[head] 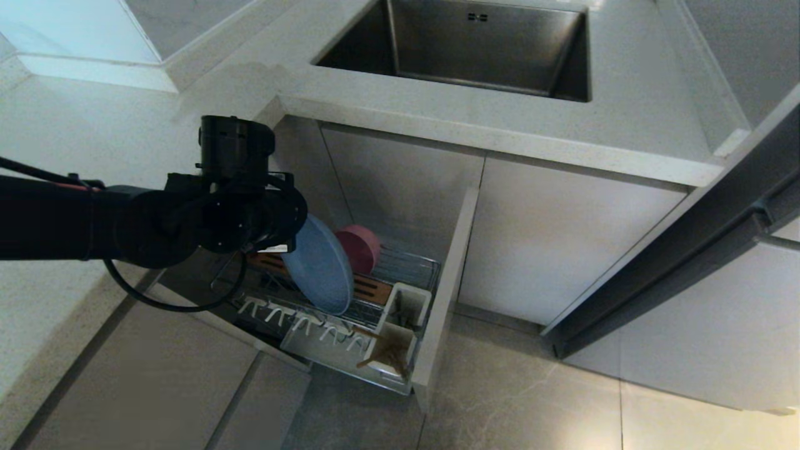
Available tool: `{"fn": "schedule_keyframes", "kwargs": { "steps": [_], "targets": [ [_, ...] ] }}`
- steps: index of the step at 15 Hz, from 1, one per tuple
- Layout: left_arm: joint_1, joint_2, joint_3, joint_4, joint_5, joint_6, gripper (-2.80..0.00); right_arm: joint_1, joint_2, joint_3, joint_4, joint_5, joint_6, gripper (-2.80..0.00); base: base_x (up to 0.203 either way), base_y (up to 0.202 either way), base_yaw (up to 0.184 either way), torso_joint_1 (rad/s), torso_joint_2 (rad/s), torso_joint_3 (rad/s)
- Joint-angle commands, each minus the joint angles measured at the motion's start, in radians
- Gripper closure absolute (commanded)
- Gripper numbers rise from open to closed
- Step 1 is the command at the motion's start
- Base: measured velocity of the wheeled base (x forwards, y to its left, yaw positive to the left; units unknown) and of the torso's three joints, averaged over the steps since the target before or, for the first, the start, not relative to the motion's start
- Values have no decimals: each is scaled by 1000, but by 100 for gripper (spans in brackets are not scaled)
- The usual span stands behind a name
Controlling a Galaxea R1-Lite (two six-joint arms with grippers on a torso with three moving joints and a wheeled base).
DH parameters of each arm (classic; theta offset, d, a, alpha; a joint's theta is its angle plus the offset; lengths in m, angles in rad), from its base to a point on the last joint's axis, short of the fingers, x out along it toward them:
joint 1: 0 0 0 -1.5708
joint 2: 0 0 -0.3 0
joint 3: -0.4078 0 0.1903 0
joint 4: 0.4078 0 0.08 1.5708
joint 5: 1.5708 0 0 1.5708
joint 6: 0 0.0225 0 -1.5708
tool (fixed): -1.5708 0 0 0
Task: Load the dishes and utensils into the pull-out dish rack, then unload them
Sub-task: Pick up the plate and place it in the cupboard
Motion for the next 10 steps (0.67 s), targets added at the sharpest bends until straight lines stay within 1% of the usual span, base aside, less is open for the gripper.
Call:
{"fn": "schedule_keyframes", "kwargs": {
  "steps": [1,4,10],
  "targets": [
    [0,3,22,-13,3,-11,0,0,-1,0,0,0,0,0,0,0,0,0,0,0],
    [0,6,53,-52,3,-11,0,0,-1,0,0,0,0,0,0,0,0,0,0,0],
    [0,23,72,-43,3,-9,0,0,-1,0,0,0,0,0,0,0,0,0,0,0]
  ]
}}
